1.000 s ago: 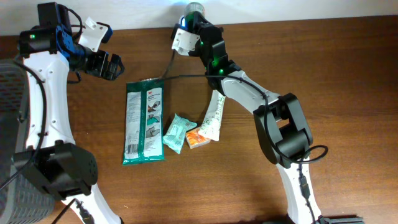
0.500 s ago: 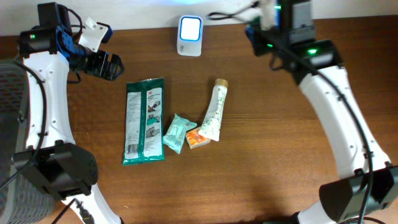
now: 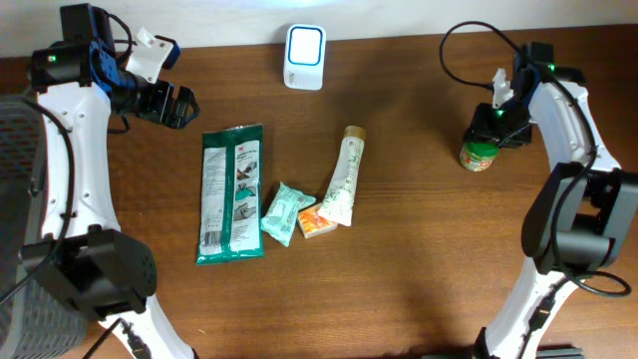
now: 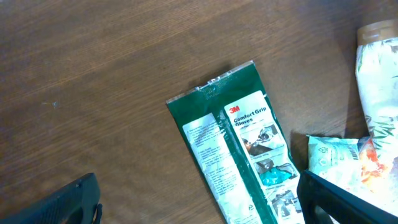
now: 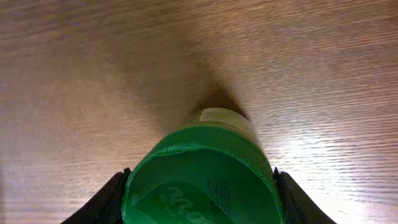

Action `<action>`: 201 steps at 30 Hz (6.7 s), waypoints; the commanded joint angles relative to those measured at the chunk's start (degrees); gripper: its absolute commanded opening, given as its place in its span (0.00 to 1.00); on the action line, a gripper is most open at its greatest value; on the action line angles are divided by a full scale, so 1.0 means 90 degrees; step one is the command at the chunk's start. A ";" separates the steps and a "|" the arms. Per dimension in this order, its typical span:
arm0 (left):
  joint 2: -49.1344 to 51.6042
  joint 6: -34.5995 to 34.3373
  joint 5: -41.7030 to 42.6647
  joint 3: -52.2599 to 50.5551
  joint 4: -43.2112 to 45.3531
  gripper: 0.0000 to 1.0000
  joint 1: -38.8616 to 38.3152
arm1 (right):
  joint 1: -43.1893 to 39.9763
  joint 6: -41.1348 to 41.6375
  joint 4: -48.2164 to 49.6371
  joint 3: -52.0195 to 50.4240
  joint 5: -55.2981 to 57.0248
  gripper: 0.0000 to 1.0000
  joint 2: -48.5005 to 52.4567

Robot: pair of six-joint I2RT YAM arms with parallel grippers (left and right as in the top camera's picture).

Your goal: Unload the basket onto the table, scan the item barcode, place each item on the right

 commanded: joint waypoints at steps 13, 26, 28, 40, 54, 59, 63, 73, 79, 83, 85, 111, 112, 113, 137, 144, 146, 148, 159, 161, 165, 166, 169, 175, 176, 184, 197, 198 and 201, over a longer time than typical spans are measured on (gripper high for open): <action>-0.0061 0.0100 0.0024 0.0046 -0.0002 0.99 0.0022 | 0.1579 0.0151 -0.1814 0.1481 -0.2057 0.93 -0.1175; -0.0061 0.0100 0.0024 0.0046 -0.0002 0.99 0.0022 | 0.4172 0.2892 0.2011 -0.2025 0.0080 0.04 -0.1039; -0.0061 0.0100 0.0024 0.0046 -0.0002 0.99 0.0022 | 0.4172 0.3031 0.2057 -0.2025 0.0430 0.04 -0.1037; -0.0061 0.0100 0.0024 0.0046 -0.0002 0.99 0.0022 | 0.4022 0.2965 0.2521 -0.1940 -0.0044 0.06 0.0420; -0.0061 0.0100 0.0024 0.0046 -0.0002 0.99 0.0022 | 0.5049 0.2436 0.0556 -0.0070 -0.0602 0.43 0.0357; -0.0061 0.0100 0.0024 0.0046 -0.0002 0.99 0.0022 | 0.5076 0.2667 0.0903 -0.0464 -0.0814 0.36 0.0634; -0.0061 0.0100 0.0024 0.0046 -0.0002 0.99 0.0022 | 0.4699 0.2450 0.0182 -0.0459 -0.0476 0.36 0.0631; -0.0061 0.0100 0.0024 0.0046 -0.0002 0.99 0.0022 | 0.4835 0.1588 -0.1071 0.0104 0.2710 0.48 -0.0007; -0.0061 0.0100 0.0024 0.0046 -0.0002 0.99 0.0022 | 0.5275 0.1588 -0.0090 -0.0500 0.2912 0.48 0.0180; -0.0061 0.0100 0.0024 0.0046 -0.0002 0.99 0.0022 | 0.5287 0.1564 -0.0022 -0.0512 0.3555 0.47 0.0505; -0.0061 0.0100 0.0024 0.0046 -0.0002 0.99 0.0022 | 0.5311 0.1494 0.0032 -0.0512 0.3541 0.47 0.0670; -0.0061 0.0100 0.0024 0.0046 -0.0002 0.99 0.0022 | 0.4131 -0.0840 -0.1610 0.1015 -0.3915 0.04 0.0733; -0.0061 0.0100 0.0024 0.0046 -0.0002 0.99 0.0022 | 0.3929 -0.0840 -0.1239 0.0556 -0.4357 0.04 0.0733; -0.0061 0.0100 0.0024 0.0046 -0.0002 0.99 0.0022 | 0.3747 -0.0838 -0.0743 -0.0046 -0.4833 0.04 0.0733; -0.0061 0.0100 0.0024 0.0046 -0.0002 0.99 0.0022 | 0.4566 0.0865 -0.0211 0.0457 -0.0080 0.04 0.0695; -0.0061 0.0100 0.0024 0.0046 -0.0002 0.99 0.0022 | 0.4578 0.0860 -0.0605 0.1042 -0.0753 0.04 0.0709; -0.0061 0.0100 0.0024 0.0046 -0.0002 0.99 0.0022 | 0.4716 0.0945 -0.0294 0.0568 -0.0787 0.04 0.0733; -0.0061 0.0100 0.0024 0.0046 -0.0002 0.99 0.0022 | 0.4714 0.1273 0.0374 -0.0160 -0.0593 0.04 0.0733; -0.0061 0.0100 0.0024 0.0046 -0.0002 0.99 0.0022 | 0.3757 0.2113 0.0687 -0.0053 -0.0415 0.06 0.0648; -0.0061 0.0100 0.0024 0.0046 -0.0002 0.99 0.0022 | 0.3725 0.1834 0.0029 0.0430 -0.0629 0.13 0.0134; -0.0061 0.0100 0.0024 0.0046 -0.0002 0.99 0.0022 | 0.3128 0.1855 -0.1183 0.0471 -0.0748 0.99 -0.0743; -0.0061 0.0100 0.0024 0.0046 -0.0002 0.99 0.0022 | 0.2977 0.1831 -0.1217 0.0282 -0.0804 0.98 -0.0721; -0.0061 0.0100 0.0024 0.0046 -0.0002 0.99 0.0022 | 0.2625 0.1003 -0.0500 -0.0755 -0.2118 0.71 -0.0721; -0.0061 0.0100 0.0024 0.0046 -0.0002 0.99 0.0022 | 0.2302 0.0855 0.2127 -0.2800 -0.3011 0.66 -0.0719; -0.0061 0.0100 0.0024 0.0046 -0.0002 0.99 0.0022 | 0.2302 0.0855 0.2395 -0.2941 -0.3043 0.66 -0.0704; -0.0061 0.0100 0.0024 0.0046 -0.0002 0.99 0.0022 | 0.2837 0.2263 0.3961 -0.3121 -0.3184 0.29 0.0410; -0.0061 0.0100 0.0024 0.0046 -0.0002 0.99 0.0002 | 0.3502 0.1353 0.0226 -0.1821 0.0670 0.04 -0.0838; -0.0061 0.0100 0.0024 0.0046 -0.0002 0.99 0.0005 | 0.3653 0.1355 0.0226 -0.1829 0.0714 0.04 -0.0750; -0.0061 0.0100 0.0024 0.0046 -0.0002 0.99 0.0005 | 0.3830 0.1739 0.0231 -0.1894 0.0478 0.15 -0.0415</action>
